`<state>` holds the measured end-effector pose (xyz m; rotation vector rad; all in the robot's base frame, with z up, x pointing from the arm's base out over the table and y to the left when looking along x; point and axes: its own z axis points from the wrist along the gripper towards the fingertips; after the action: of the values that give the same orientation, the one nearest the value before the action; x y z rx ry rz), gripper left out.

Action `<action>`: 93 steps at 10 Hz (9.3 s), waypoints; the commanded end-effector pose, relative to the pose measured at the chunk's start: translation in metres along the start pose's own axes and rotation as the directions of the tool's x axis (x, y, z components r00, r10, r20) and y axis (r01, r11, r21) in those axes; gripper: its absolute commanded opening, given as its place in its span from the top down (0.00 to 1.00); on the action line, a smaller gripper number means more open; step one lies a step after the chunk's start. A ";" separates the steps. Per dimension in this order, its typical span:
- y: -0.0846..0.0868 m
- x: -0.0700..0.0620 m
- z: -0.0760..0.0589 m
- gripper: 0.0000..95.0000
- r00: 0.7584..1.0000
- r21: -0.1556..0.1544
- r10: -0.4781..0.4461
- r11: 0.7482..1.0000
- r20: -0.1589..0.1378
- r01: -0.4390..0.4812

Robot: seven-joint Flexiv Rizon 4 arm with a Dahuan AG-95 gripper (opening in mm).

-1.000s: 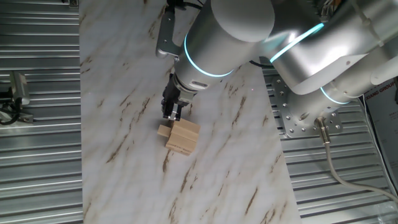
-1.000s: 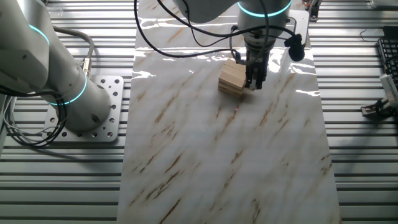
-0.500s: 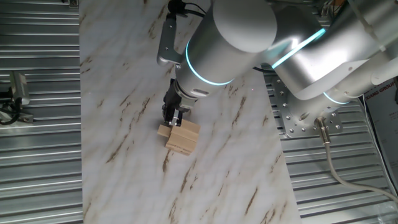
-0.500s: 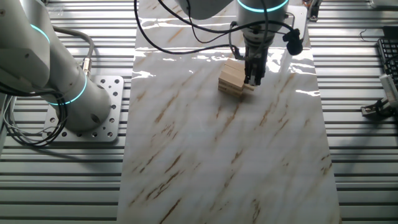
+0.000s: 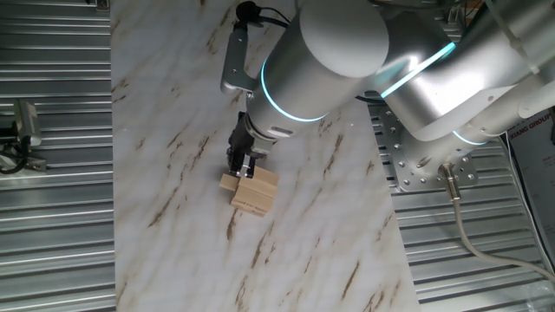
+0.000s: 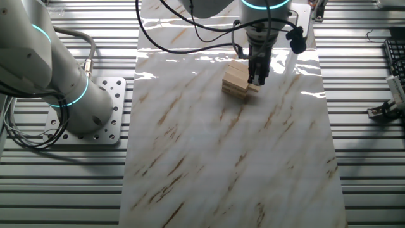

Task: Play Jenga

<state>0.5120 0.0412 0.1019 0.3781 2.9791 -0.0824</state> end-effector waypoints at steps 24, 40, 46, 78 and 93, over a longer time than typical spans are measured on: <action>0.000 -0.001 0.000 1.00 0.997 0.008 0.001 1.000 -0.072 -0.001; 0.004 -0.008 0.006 1.00 0.997 -0.010 0.003 1.000 -0.076 -0.004; 0.008 -0.013 0.012 1.00 0.997 -0.016 0.003 1.000 -0.080 -0.004; 0.009 -0.014 0.013 1.00 0.986 -0.041 -0.150 0.988 -0.073 0.147; 0.009 -0.014 0.013 1.00 0.998 -0.033 0.004 0.999 -0.058 -0.006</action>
<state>0.5287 0.0453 0.0923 0.3911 3.0357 -0.0185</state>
